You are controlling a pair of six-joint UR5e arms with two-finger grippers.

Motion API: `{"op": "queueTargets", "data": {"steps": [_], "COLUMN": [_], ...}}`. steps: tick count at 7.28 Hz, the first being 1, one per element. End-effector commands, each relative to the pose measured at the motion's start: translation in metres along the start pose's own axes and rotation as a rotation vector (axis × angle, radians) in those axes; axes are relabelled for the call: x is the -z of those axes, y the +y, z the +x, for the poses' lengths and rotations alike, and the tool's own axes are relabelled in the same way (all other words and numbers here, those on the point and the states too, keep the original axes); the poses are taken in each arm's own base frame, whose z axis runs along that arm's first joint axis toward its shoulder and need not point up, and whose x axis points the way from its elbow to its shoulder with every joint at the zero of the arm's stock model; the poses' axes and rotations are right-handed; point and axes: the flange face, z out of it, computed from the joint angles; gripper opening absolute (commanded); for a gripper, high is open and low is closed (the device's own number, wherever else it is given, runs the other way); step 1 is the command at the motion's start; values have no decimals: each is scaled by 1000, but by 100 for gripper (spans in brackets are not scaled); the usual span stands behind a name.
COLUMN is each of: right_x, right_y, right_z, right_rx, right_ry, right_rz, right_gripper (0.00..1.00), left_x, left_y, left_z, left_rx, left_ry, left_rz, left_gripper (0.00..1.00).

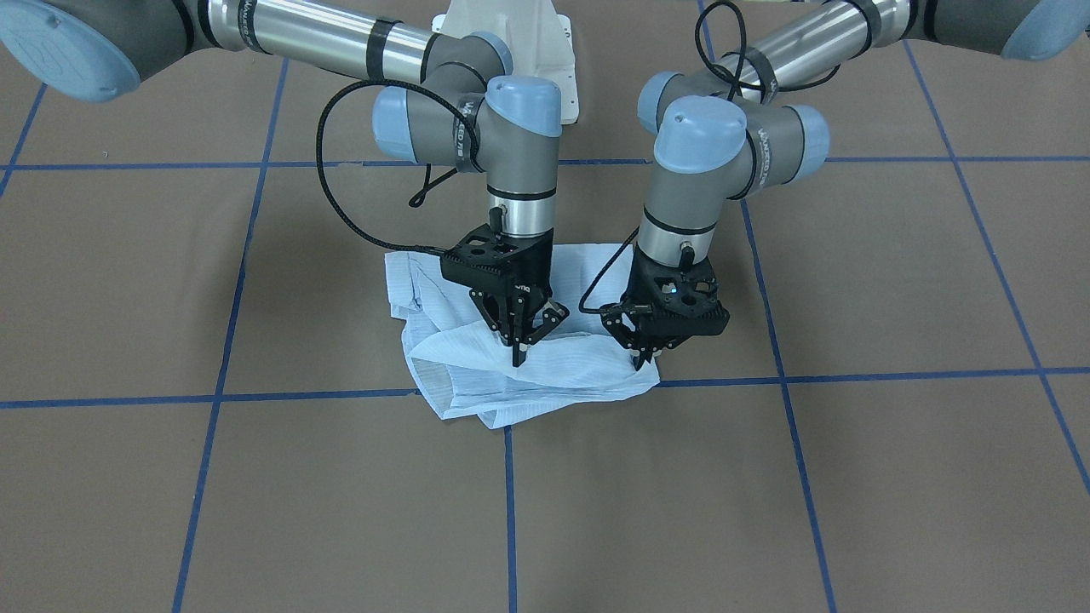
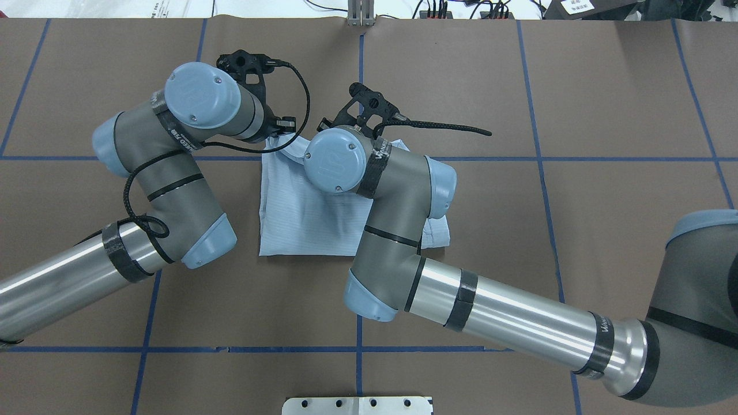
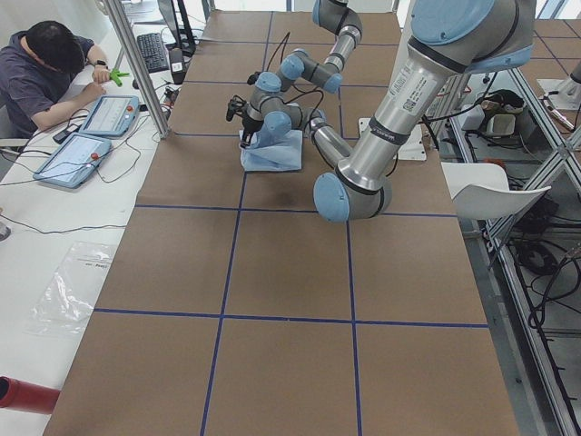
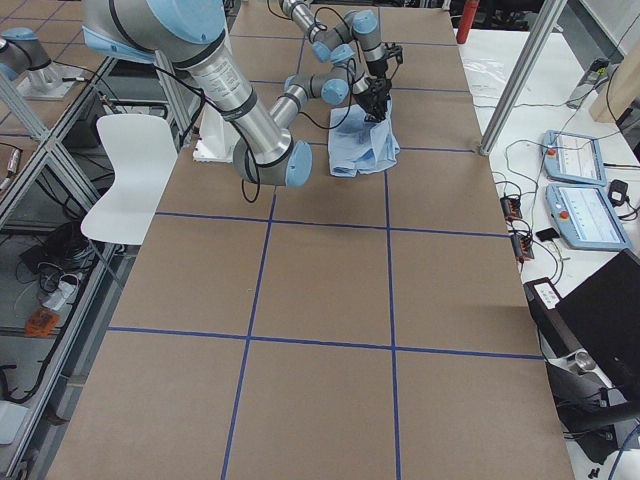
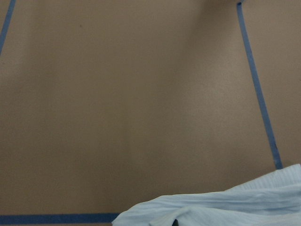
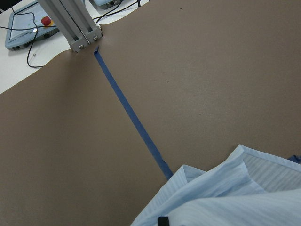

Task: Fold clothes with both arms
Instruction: 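Lay the folded edge down near the collar and open both grippers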

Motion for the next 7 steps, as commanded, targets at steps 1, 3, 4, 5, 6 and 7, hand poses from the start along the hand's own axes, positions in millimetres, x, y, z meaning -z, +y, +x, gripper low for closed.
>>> {"op": "queueTargets", "data": {"steps": [1, 3, 4, 5, 6, 7], "right_x": [-16, -20, -20, -16, -12, -6], "right_y": [4, 7, 5, -9, -33, -52], "right_z": [0, 1, 0, -6, -12, -12], "right_rx": [14, 42, 123, 133, 131, 174], "right_ry": [13, 22, 21, 15, 15, 2], "right_rz": [2, 2, 3, -17, -68, -96], "right_gripper": [0, 2, 99, 100, 100, 100], "left_x": [-18, -21, -21, -14, -5, -4], "left_y": [1, 2, 3, -2, -5, -1], "left_z": [-7, -11, -12, -13, -20, -25], "left_rx": [3, 4, -24, -124, -159, -169], "left_ry": [-17, -22, -22, 0, 11, 11], "left_rz": [-7, -10, -10, 6, 14, 14], "left_gripper": [0, 0, 65, 100, 100, 100]}}
